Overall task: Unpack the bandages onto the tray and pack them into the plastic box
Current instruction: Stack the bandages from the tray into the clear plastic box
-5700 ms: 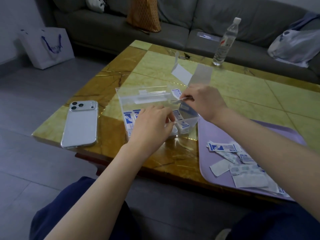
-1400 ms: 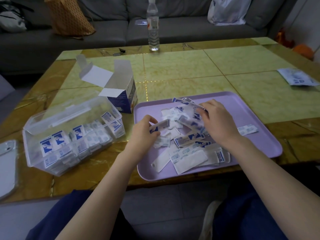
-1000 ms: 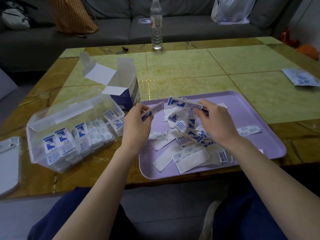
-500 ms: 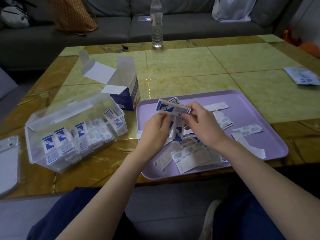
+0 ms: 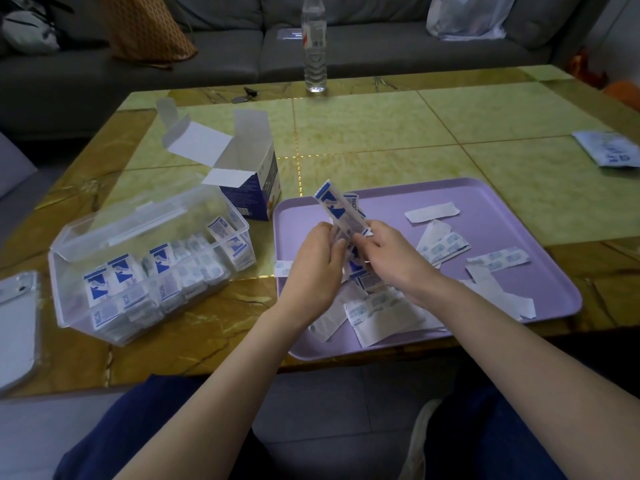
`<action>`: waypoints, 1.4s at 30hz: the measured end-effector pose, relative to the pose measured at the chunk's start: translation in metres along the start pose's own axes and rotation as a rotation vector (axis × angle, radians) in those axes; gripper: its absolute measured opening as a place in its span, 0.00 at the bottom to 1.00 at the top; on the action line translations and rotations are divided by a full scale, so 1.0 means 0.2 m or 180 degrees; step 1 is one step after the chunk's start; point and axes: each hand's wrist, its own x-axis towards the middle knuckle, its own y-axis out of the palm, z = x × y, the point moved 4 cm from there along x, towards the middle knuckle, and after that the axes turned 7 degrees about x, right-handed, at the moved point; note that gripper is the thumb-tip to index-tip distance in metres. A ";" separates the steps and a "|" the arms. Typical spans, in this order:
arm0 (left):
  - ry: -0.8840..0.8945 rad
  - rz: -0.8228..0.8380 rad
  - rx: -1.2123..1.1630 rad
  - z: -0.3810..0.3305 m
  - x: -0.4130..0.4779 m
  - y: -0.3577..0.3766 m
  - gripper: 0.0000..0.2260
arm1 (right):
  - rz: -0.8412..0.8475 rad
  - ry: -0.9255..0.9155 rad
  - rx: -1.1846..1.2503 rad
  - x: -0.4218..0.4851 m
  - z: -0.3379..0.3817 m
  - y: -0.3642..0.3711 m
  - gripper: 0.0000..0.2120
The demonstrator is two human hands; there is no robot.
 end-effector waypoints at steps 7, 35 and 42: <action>0.0104 -0.0233 0.0815 0.01 0.01 -0.06 0.07 | 0.0184 -0.0049 -0.0432 0.00 -0.01 0.02 0.14; 0.0363 0.0157 0.2519 0.11 0.01 -0.11 0.06 | -0.0270 -0.1032 -0.2467 0.00 0.00 -0.06 0.11; 0.0263 0.0087 0.1990 0.09 0.01 -0.11 0.05 | 0.0036 -0.1062 -0.2642 0.01 -0.02 0.00 0.18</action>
